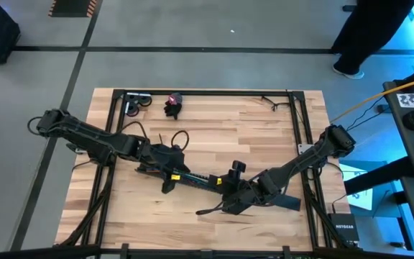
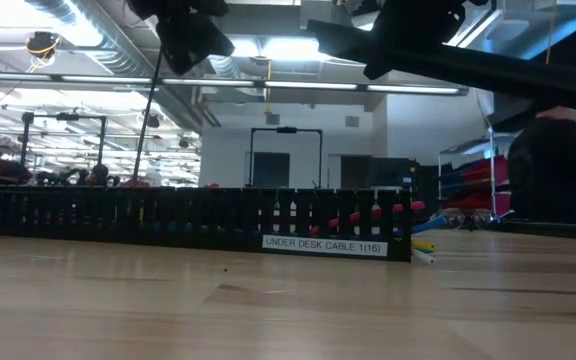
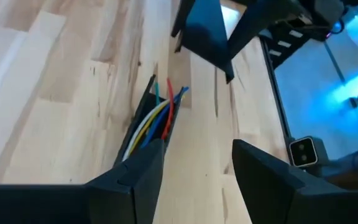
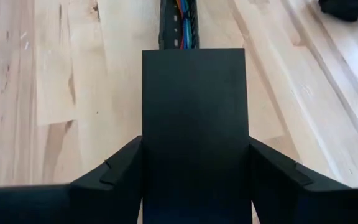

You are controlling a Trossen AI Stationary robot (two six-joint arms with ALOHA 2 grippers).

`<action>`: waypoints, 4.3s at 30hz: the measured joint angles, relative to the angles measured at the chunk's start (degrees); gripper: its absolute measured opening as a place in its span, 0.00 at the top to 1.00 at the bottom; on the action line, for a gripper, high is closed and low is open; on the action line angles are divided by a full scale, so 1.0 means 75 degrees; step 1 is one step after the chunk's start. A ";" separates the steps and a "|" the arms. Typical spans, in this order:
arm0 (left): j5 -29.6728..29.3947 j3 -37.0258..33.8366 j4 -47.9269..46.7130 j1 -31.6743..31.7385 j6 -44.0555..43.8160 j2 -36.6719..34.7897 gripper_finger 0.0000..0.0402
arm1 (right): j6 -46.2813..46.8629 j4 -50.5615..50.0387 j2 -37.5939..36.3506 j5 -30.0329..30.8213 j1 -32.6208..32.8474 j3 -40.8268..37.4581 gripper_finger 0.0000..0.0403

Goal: Ziptie cables
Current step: Close the black cable duct

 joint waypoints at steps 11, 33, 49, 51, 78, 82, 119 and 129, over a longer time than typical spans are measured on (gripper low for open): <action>0.0000 0.0005 0.0387 0.0090 -0.0300 -0.0006 0.49 | 0.0480 0.0026 0.0000 -0.0129 0.0000 -0.0009 0.45; -0.0097 0.0015 0.1262 -0.0358 0.0462 0.1316 0.32 | 0.2026 0.0034 0.0000 -0.0596 0.0000 -0.0019 0.45; -0.0125 0.0012 0.2043 -0.0129 0.1814 0.2300 0.32 | 0.2044 0.0012 0.0000 -0.0199 -0.0003 -0.0059 0.45; -0.0125 0.0012 0.2259 -0.0126 0.1942 0.2475 0.32 | 0.2041 0.0146 0.0000 -0.0218 -0.0001 -0.0216 0.45; -0.0005 0.0044 0.4423 0.0036 0.3649 0.3825 0.32 | 0.2320 0.1013 0.0003 -0.0593 0.0099 -0.1023 0.45; 0.0390 0.0044 0.5043 0.0154 0.3547 0.4230 0.32 | 0.2384 0.0957 0.0003 -0.0610 0.0099 -0.1023 0.45; 0.0475 0.0496 0.7609 0.0338 0.2697 0.6298 0.53 | 0.2191 0.0010 0.0003 -0.1274 0.0101 -0.1020 0.45; 0.0669 0.0493 0.6103 0.0276 0.2877 0.5803 0.55 | 0.1581 0.0537 0.0008 -0.2062 -0.0035 -0.1885 0.45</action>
